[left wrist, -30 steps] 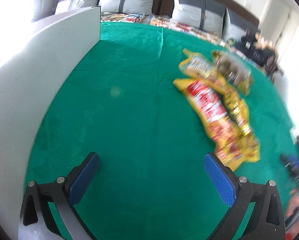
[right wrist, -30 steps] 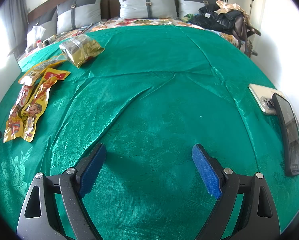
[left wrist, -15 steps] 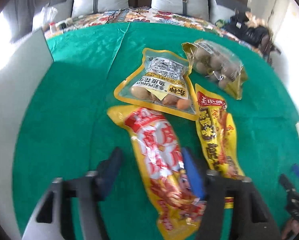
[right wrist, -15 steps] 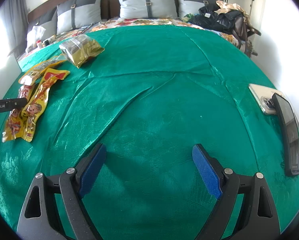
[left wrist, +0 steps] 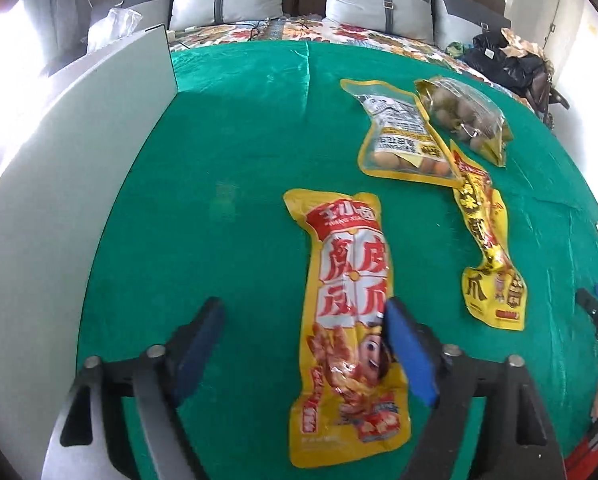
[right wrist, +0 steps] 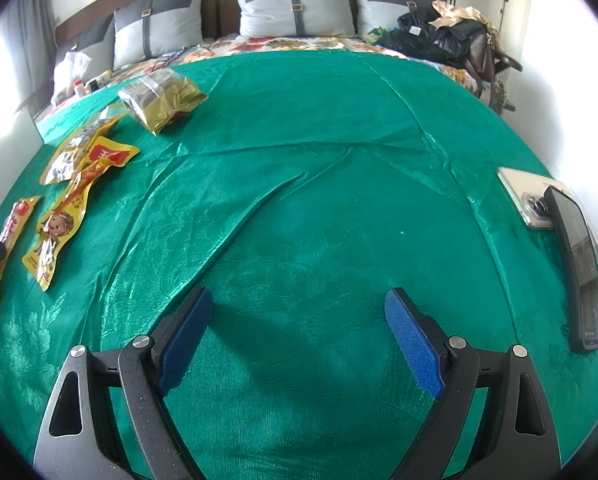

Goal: Organize snacks
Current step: 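Lower the left tool over the long yellow-red chicken-feet pack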

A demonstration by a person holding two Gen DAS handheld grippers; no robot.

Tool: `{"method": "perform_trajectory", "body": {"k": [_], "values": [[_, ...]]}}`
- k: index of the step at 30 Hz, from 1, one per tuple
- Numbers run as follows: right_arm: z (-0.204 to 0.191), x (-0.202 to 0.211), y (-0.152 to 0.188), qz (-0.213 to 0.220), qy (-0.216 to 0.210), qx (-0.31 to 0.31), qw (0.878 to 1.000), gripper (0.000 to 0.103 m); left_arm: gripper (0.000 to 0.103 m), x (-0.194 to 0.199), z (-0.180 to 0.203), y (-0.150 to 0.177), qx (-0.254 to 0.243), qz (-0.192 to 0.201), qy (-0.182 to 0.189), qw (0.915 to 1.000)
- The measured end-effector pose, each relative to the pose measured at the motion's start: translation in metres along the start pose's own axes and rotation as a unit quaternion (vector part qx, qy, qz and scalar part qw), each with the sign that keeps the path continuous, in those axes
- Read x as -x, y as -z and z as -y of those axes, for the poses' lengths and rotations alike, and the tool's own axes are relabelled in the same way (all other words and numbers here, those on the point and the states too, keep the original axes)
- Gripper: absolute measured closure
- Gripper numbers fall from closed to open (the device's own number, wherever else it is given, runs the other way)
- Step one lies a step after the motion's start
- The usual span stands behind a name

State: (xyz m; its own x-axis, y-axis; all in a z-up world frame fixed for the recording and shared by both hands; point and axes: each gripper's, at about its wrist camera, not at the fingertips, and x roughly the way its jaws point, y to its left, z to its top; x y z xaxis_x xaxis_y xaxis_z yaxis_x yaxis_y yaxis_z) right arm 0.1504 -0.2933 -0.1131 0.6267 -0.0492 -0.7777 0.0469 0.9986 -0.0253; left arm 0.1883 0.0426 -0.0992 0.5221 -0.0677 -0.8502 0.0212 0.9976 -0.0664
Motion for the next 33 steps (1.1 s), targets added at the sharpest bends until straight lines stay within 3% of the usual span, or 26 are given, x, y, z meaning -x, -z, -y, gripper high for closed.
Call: {"method": "perform_trajectory", "body": {"k": [2,3,9,23,25,27,28,32,33], "values": [[0.000,0.000,0.000,0.000,0.000,0.000,1.000,0.013,0.003,-0.008,-0.006,-0.001,0.004,0.004,-0.003,1.0000],[0.000,0.000,0.000,0.000,0.000,0.000,1.000,0.013,0.001,-0.011,-0.008,-0.001,0.006,0.007,-0.004,0.9999],[0.000,0.000,0.000,0.000,0.000,0.000,1.000,0.013,0.000,-0.016,-0.009,0.003,-0.020,0.040,-0.012,0.9989],[0.000,0.000,0.002,-0.001,0.000,0.001,1.000,0.011,0.000,-0.017,-0.008,0.001,-0.029,0.038,-0.019,0.9987],[0.000,-0.001,0.000,-0.005,0.004,-0.005,1.000,0.009,0.000,-0.017,-0.008,0.001,-0.029,0.038,-0.018,0.9987],[-0.006,-0.003,-0.007,-0.037,0.012,-0.029,0.999,0.009,0.000,-0.017,-0.007,0.001,-0.029,0.038,-0.019,0.9987],[-0.013,-0.003,-0.013,-0.051,-0.006,-0.041,0.998,0.010,0.000,-0.017,-0.008,0.001,-0.029,0.038,-0.018,0.9987],[-0.066,0.001,-0.042,-0.062,-0.165,-0.084,0.981,0.011,0.000,-0.017,-0.008,0.001,-0.029,0.038,-0.018,0.9987],[-0.084,-0.002,-0.050,-0.069,-0.182,-0.084,0.977,0.011,0.000,-0.017,-0.008,0.001,-0.029,0.038,-0.018,0.9987]]}}
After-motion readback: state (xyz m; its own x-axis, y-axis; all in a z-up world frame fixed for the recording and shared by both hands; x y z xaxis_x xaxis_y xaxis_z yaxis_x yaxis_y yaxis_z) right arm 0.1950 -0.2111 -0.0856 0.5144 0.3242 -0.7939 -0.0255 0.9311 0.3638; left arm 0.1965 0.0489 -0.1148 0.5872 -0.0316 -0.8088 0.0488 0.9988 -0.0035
